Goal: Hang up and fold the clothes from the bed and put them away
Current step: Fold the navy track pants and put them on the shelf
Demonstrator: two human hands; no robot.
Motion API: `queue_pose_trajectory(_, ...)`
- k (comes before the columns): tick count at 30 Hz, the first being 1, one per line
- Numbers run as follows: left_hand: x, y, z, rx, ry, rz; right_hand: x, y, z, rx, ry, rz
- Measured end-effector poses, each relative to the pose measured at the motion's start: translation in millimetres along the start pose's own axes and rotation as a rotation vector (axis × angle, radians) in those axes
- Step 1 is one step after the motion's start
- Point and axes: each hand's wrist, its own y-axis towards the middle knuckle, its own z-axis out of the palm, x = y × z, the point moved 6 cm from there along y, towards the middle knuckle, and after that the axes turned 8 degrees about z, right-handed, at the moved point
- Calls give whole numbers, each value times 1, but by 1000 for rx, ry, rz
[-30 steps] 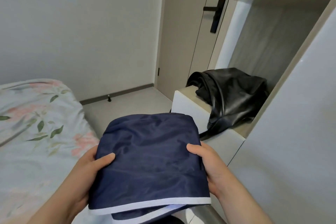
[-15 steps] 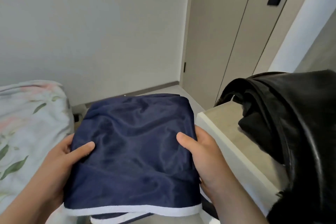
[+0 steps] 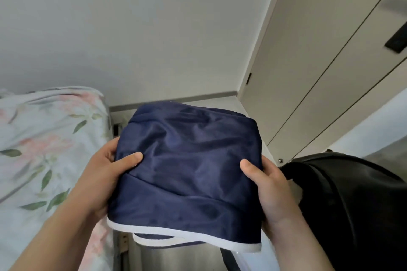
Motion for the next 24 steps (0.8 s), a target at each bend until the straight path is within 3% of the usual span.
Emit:
queue_pose_trajectory(9,-155,5,50,27,2,-70,136,-69,4,-80,36,174)
queue_pose_trajectory(15,-229,9,84,63,4,-74,226,-102,0,-93,-4,113)
queue_pose_trajectory(24,-280,4,116,109,77,-30,253,-140,-20,-78,59,43)
